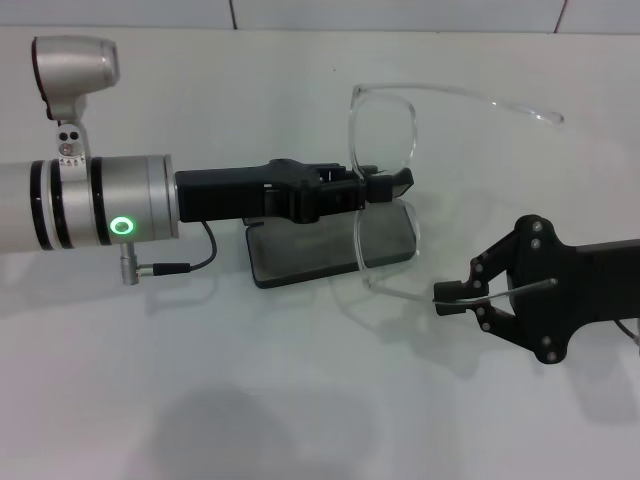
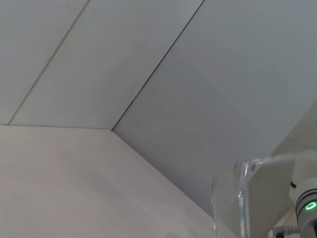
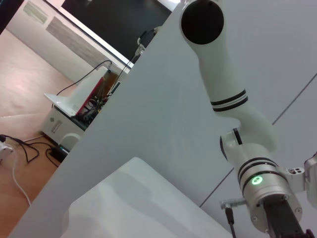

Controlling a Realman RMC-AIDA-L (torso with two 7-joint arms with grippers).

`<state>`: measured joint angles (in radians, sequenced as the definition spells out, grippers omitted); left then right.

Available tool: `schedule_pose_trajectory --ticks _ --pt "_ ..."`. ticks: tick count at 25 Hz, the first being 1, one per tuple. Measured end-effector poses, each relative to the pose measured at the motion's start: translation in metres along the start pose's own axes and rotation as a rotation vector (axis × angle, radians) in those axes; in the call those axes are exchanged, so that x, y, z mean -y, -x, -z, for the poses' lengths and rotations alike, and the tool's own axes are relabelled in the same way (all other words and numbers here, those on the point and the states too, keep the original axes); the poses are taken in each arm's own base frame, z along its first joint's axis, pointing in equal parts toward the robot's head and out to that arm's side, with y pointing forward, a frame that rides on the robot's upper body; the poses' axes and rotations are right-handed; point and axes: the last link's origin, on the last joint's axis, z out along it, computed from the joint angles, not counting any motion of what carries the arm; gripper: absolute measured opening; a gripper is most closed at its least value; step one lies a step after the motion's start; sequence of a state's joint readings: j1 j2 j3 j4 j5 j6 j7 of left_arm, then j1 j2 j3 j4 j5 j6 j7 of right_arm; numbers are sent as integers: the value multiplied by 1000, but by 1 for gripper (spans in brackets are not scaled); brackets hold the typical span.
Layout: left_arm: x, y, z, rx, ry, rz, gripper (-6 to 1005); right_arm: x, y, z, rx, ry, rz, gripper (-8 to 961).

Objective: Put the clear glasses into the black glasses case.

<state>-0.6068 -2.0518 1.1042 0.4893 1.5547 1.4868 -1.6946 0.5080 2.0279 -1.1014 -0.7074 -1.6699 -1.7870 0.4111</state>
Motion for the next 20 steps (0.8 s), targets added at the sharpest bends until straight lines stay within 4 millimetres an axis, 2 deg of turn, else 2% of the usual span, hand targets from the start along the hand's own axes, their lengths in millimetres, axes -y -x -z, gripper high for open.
schedule_pose_trajectory --ticks 3,9,17,20 --pt "-1 -1 -2 5 4 -4 421 -2 -1 0 2 -1 -6 22" --pt "-1 -1 -4 13 8 -9 225 -3 -1 0 4 -4 -9 23" --pt "-2 -1 -4 15 11 -26 95 4 -5 0 -1 -99 -28 24" --pt "-2 -1 -4 15 14 -45 95 7 -8 0 -14 -143 -44 24"
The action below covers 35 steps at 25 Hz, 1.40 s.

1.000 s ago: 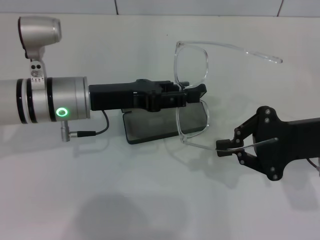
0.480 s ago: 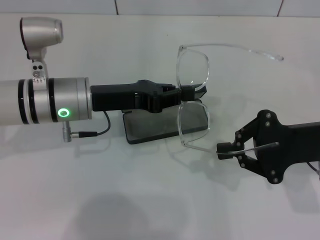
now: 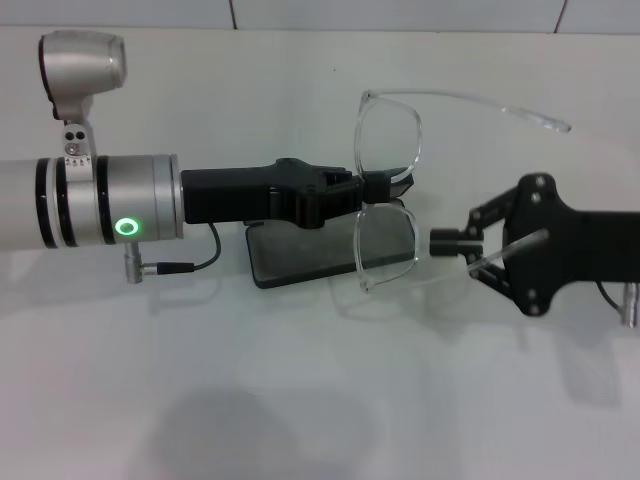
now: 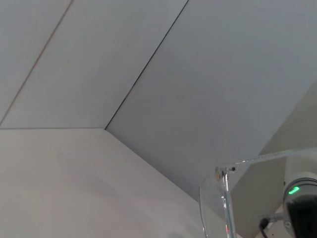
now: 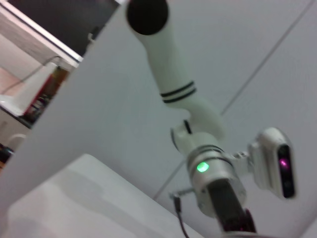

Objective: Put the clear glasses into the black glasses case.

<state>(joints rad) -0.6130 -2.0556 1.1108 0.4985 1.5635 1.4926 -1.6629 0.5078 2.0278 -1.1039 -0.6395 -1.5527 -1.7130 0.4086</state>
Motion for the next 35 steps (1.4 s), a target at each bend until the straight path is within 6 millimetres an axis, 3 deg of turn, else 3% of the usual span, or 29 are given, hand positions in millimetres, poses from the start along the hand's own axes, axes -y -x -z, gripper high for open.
schedule_pose_trajectory --ticks 8,14,19,21,27,35 --pt "0 -1 0 -4 2 -7 95 13 -12 -10 -64 -83 -54 25" --pt "2 -2 4 -19 -12 4 95 16 -6 9 -48 -167 -54 30" --pt "3 -2 7 -21 -20 7 95 7 0 26 -90 -39 -95 29" --pt "4 -3 7 -24 -22 8 95 -3 3 28 -102 88 -130 29" --pt "4 -5 7 -32 -25 6 95 -20 12 10 -14 238 -157 27" --pt "4 -2 6 -28 -25 9 95 -13 7 -3 15 96 -130 26"
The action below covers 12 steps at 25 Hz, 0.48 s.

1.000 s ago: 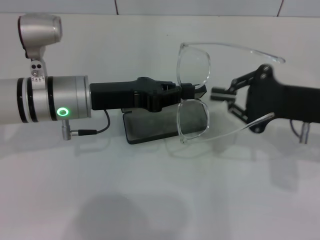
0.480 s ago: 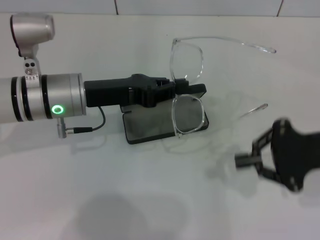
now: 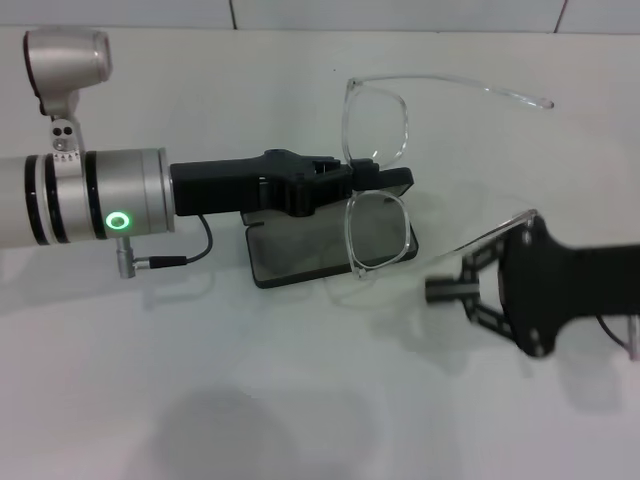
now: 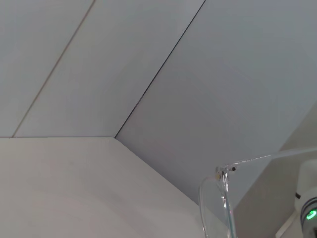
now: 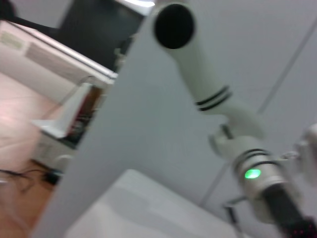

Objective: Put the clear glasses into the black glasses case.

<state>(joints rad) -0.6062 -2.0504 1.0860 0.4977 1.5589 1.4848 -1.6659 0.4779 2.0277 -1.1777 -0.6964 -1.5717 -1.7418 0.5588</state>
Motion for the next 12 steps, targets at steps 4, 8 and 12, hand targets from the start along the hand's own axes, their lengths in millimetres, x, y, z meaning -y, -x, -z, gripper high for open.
schedule_pose_trajectory --ticks 4,8,12 --pt "-1 1 -1 2 3 1 94 9 -4 -2 8 -108 8 25" --pt "-1 1 -2 4 4 1 94 16 -9 -6 -3 -176 11 25" --pt "-1 2 -2 6 6 1 94 21 -13 -7 -24 -218 13 24"
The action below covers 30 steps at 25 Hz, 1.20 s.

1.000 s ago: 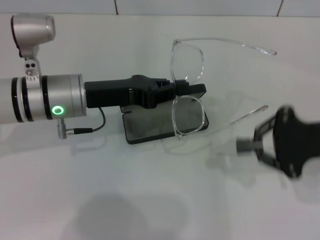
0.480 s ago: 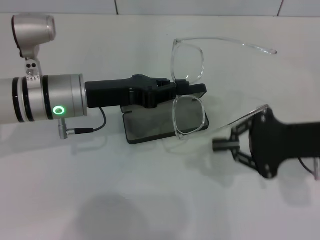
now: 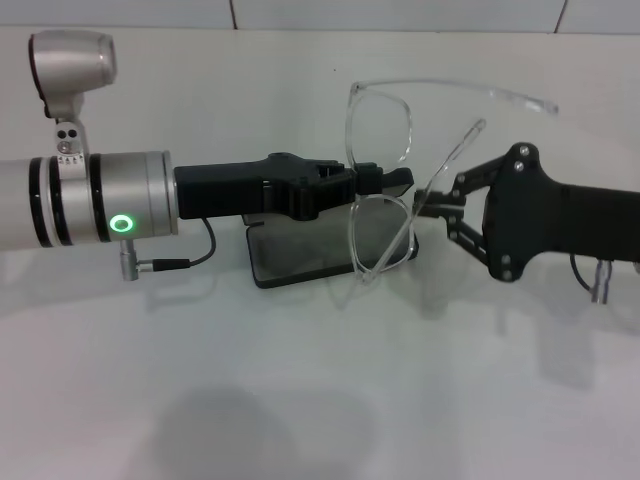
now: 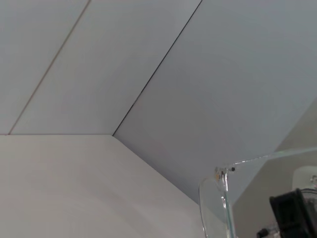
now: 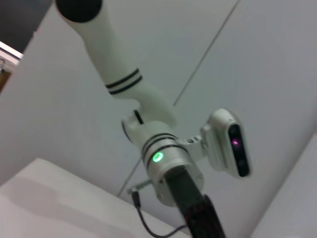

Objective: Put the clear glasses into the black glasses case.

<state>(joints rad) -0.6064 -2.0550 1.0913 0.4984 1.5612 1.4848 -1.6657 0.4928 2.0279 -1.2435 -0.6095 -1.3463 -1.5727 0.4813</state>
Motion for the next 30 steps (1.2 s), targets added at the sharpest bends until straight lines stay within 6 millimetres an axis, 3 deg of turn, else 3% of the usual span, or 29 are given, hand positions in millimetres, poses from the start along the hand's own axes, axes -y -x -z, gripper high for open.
schedule_pose_trajectory --ticks 9,16,30 --pt "-1 -3 -3 2 7 -9 94 3 -3 0 -24 -7 6 24" --pt "0 -3 -1 2 3 -7 94 -10 9 16 -9 165 4 25" --pt "-1 -4 -4 4 10 -10 94 -9 -3 -20 -67 187 38 24"
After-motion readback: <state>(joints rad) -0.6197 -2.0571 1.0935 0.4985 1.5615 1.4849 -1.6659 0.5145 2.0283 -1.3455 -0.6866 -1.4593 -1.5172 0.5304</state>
